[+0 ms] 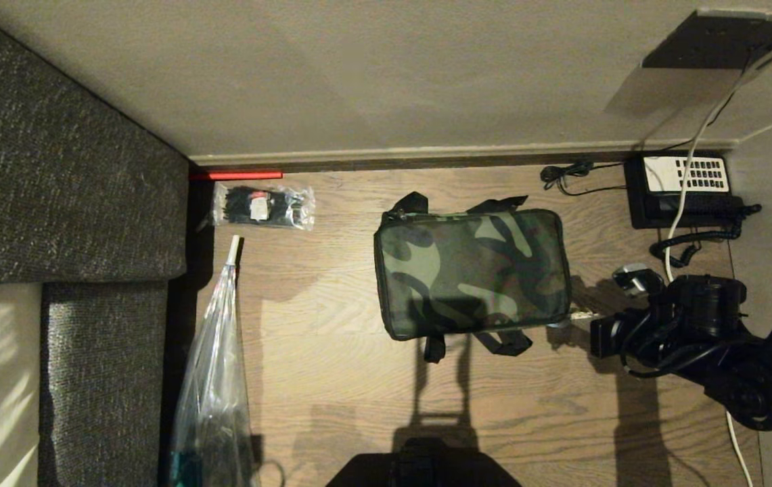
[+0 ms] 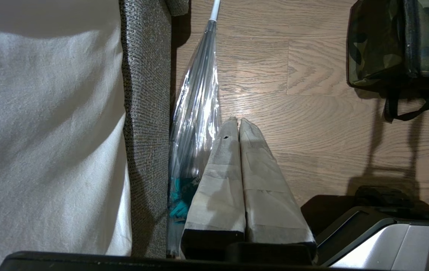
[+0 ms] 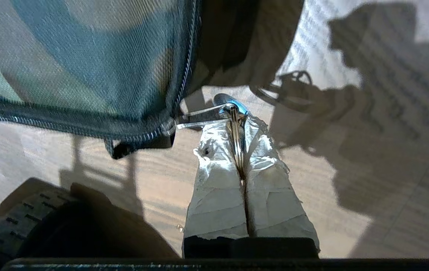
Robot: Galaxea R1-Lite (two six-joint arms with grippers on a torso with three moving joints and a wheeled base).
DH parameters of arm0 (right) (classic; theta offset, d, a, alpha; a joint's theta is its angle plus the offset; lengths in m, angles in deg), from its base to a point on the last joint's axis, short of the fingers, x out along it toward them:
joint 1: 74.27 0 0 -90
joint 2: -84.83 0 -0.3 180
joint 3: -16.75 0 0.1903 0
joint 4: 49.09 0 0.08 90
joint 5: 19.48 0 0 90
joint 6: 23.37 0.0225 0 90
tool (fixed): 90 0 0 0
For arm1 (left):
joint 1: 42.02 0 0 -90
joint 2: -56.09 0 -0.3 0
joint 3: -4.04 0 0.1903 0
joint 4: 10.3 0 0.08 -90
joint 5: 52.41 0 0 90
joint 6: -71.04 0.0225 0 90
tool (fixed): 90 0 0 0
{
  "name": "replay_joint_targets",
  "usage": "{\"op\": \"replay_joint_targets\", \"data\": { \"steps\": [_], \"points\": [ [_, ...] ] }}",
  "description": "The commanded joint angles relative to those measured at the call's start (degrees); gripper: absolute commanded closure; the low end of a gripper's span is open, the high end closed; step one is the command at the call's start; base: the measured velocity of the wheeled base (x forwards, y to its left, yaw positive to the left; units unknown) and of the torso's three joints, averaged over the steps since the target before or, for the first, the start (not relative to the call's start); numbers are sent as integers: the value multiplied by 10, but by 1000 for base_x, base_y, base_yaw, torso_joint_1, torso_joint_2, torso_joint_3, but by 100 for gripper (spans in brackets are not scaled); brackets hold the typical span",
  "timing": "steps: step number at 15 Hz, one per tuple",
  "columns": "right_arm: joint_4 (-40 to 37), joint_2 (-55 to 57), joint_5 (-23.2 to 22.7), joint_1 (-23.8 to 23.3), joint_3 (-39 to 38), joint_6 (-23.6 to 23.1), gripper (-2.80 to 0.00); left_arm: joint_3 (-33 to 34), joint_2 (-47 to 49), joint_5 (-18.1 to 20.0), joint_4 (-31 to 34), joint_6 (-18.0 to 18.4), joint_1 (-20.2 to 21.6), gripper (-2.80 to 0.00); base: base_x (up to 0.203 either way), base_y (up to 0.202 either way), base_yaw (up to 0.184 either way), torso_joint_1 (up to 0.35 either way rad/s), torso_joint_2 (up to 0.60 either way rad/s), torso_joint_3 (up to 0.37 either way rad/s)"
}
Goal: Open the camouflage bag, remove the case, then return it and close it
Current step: Open the top of the storage box
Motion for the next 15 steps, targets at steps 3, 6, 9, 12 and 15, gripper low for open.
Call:
{"op": "replay_joint_targets", "data": {
  "steps": [3,6,9,12,15],
  "points": [
    [2,0,0,-1,20,1,0,0,0,-1,0,-1,0,0,0,0,0,0,0,0],
    [1,0,0,-4,34,3,0,0,0,0,0,0,0,0,0,0,0,0,0,0],
    [3,3,0,-4,41,3,0,0,0,-1,0,-1,0,0,0,0,0,0,0,0],
    [3,3,0,-4,47,2,0,0,0,0,0,-1,0,0,0,0,0,0,0,0],
    [3,5,0,-4,59,3,0,0,0,0,0,0,0,0,0,0,0,0,0,0]
  ]
}}
